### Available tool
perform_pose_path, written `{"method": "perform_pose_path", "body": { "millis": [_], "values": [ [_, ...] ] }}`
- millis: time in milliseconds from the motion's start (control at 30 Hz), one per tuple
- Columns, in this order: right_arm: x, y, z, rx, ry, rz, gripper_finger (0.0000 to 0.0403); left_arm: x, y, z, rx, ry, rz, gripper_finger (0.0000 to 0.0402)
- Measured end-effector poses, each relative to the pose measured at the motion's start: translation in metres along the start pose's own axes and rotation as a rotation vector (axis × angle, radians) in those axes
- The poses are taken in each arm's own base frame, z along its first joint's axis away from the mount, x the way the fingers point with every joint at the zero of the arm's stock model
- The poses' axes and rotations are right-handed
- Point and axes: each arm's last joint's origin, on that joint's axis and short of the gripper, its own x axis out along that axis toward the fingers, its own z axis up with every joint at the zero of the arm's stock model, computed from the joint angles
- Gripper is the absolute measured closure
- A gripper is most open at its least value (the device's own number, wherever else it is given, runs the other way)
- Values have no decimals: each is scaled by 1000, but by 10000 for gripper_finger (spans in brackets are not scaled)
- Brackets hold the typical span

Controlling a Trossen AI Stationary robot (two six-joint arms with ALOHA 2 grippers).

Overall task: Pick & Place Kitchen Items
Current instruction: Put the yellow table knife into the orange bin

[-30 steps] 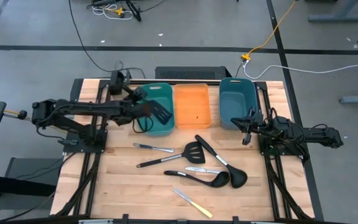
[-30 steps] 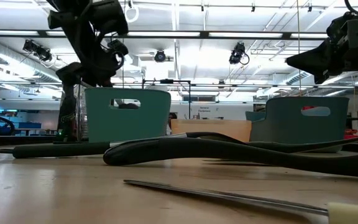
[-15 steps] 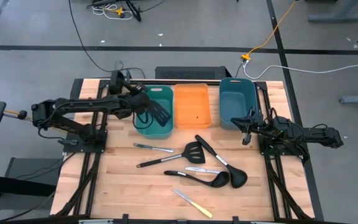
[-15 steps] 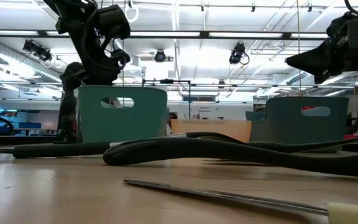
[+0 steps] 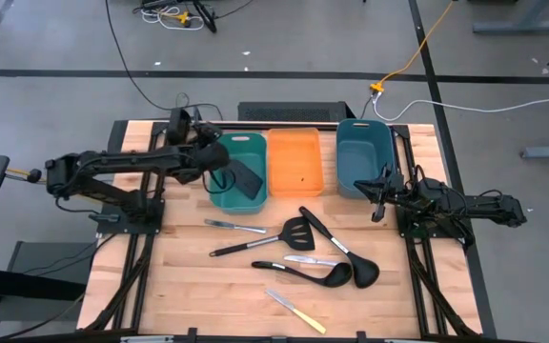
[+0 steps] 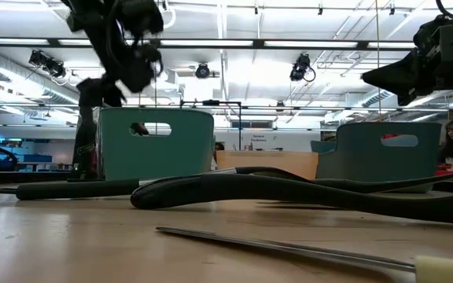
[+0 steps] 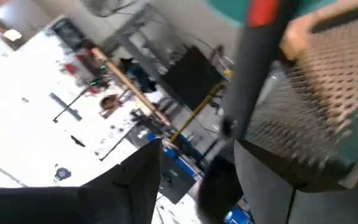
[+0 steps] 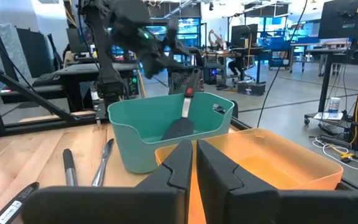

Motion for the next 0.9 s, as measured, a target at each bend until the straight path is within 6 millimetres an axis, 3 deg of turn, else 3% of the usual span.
{"method": "perform_pose_path", "body": {
  "millis": [133,267,400,533,667,767,900],
  "values": [
    [0,0,0,0,0,3,371,-37,17,-19,-119,-93,81,208],
    [0,0,0,1,0,3,371,-82,32,-48,-352,-286,151,219],
    [0,0,0,1,0,3,371,-126,44,-81,-694,-804,-9,242],
    [0,0,0,1,-1,3,371,-148,56,-100,-1019,-1230,-249,283],
    [0,0,0,1,-2,3,371,-153,56,-88,-1092,-1461,-407,339],
    [0,0,0,3,-2,3,371,-150,49,-60,-1116,-1548,-440,385],
    [0,0,0,4,-2,15,371,-136,27,-28,-1188,-1554,-420,394]
  ]
}}
